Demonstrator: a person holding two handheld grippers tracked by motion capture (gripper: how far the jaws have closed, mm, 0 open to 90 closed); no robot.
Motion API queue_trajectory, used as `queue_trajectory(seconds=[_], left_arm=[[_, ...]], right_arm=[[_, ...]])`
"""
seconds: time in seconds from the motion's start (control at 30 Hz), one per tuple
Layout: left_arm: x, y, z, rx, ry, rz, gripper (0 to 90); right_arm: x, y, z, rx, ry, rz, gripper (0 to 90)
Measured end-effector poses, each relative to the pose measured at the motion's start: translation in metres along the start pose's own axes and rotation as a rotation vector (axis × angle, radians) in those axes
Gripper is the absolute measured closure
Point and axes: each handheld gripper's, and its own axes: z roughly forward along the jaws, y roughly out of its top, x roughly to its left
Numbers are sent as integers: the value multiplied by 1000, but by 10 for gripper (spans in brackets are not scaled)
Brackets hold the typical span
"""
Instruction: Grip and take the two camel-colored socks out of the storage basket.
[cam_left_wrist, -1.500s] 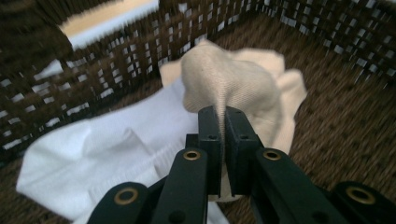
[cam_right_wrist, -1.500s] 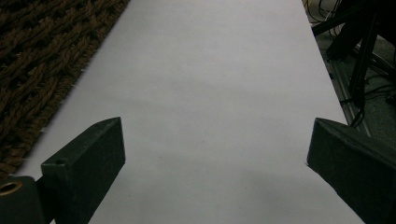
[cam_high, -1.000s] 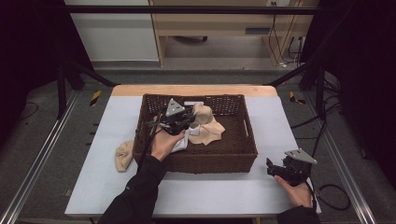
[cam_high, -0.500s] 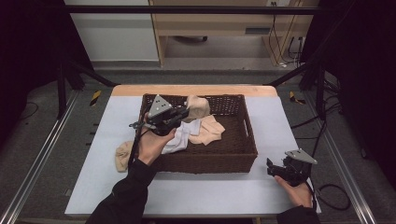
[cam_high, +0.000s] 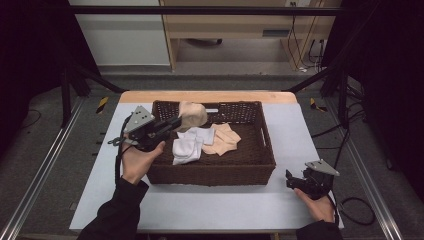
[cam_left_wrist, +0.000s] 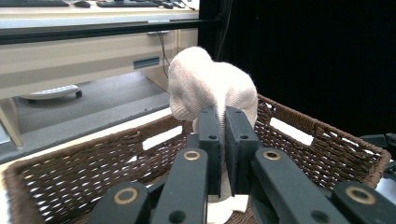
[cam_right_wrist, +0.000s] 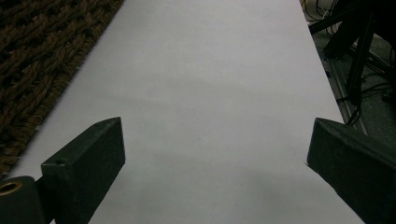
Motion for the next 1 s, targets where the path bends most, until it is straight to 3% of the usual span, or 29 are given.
queue_trajectory(seconds=[0.27, 0.47, 0.63, 0.7, 1.0], left_arm=[[15, -1, -27, -16, 44, -5, 853], [33, -11, -50, -16, 101, -18, 853], [49, -23, -63, -33, 134, -64, 853], [58, -26, -72, -44, 169, -79, 853], [76, -37, -91, -40, 232, -122, 853]], right_arm=[[-1, 0, 0, 0, -4, -4, 46], [-1, 0, 0, -2, -4, -1, 46], [1, 0, 0, 1, -1, 3, 46], [1, -1, 1, 3, -1, -6, 46], [0, -1, -2, -5, 3, -8, 47]])
